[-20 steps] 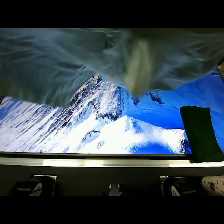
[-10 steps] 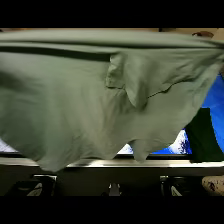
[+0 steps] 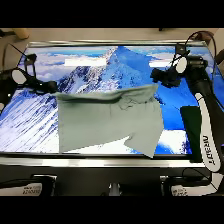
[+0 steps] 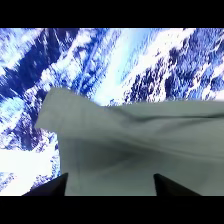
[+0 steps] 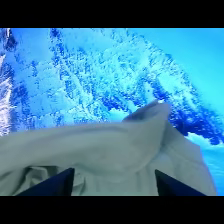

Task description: Fold the shirts.

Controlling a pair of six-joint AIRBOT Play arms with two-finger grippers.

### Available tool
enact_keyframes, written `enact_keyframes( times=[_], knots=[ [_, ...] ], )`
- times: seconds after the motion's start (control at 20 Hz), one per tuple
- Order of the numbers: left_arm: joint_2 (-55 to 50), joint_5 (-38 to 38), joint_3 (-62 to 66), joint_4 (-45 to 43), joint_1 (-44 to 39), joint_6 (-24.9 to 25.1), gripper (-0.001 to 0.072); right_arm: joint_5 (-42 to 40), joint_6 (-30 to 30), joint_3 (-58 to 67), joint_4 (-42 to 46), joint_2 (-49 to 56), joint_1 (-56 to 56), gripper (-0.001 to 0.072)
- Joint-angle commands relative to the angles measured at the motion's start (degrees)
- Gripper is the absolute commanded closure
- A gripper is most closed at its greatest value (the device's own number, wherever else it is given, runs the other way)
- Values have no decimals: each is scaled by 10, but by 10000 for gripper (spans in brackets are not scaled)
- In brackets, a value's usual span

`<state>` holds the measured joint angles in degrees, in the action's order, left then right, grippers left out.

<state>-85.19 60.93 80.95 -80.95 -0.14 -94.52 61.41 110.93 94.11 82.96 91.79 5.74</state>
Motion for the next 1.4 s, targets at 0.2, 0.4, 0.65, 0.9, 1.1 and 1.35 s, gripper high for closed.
enact_keyframes(
  times=[0.2,0.4,0.65,0.9,1.1,1.35],
  knots=[
    [10,212,-61,64,113,79,62,222,-143,7,-72,14,-154,230],
    [136,151,-356,112,167,120,96,311,-201,-99,-85,13,-223,230],
    [184,78,-513,211,171,162,96,289,-223,-164,-136,13,-224,222],
    [169,37,-518,255,109,142,100,273,-227,-169,-109,13,-224,198],
    [162,16,-510,255,83,125,685,244,-271,-226,-122,14,-224,143],
    [196,21,-474,255,82,148,688,163,-287,-280,-198,27,-222,175]
  ],
)
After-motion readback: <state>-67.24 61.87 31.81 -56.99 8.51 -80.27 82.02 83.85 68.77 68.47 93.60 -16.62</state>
